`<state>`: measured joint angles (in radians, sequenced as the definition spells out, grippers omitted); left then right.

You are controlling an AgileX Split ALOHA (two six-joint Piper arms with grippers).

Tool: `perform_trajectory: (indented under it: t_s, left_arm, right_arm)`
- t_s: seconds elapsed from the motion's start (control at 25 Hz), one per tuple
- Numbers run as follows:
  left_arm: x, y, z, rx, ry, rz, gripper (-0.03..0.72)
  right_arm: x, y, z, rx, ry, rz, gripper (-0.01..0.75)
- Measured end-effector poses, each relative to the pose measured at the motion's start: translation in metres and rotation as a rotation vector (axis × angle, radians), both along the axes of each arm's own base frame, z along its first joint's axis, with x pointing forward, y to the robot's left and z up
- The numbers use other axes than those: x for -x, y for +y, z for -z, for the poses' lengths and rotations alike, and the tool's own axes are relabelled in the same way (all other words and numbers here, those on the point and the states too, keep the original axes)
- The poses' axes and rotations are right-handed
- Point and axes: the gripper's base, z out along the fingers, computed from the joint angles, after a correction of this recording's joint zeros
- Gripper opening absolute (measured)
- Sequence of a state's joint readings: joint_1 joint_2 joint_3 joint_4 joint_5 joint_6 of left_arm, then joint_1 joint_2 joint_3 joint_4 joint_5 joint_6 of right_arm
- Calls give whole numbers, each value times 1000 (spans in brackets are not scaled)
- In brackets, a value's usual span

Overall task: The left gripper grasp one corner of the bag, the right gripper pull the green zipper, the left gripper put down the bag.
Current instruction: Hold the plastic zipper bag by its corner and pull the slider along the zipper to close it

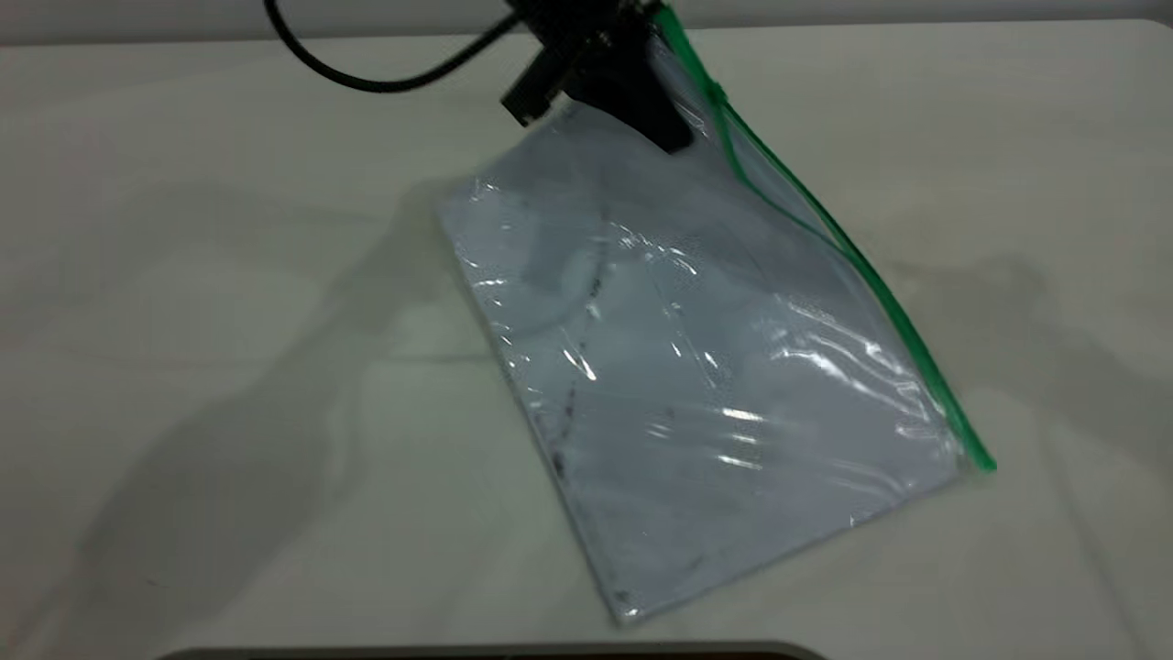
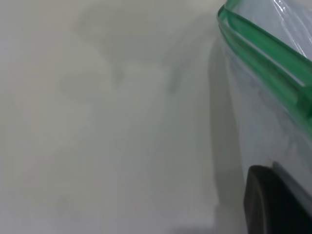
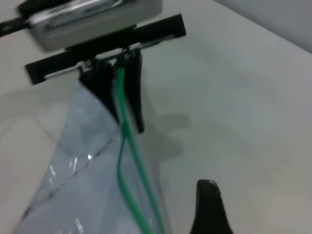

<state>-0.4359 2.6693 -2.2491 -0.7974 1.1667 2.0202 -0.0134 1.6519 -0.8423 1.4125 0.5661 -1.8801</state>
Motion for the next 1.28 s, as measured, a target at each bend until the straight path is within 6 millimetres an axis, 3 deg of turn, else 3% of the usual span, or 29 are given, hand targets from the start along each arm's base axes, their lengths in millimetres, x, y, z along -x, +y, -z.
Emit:
perform_trajectory:
  t_s: [0.36,0.68,0.84,1.28]
  left_arm:
    - [8,-12,-4,-6,-13,34,53]
    - [10,-18,-3,5,-45,68,53]
    - [6,-23,-3,15,-104,24,53]
    - [-1,-33,-13,160,-83,-109,53]
  right_arm:
    - [-14,7,46,13,33,-51,537]
    - [-23,64,57,-9,43,-195,530]
    - [-19,81,56,-13,37,-244,530]
    - [-22,78,67,32,58,-202,530]
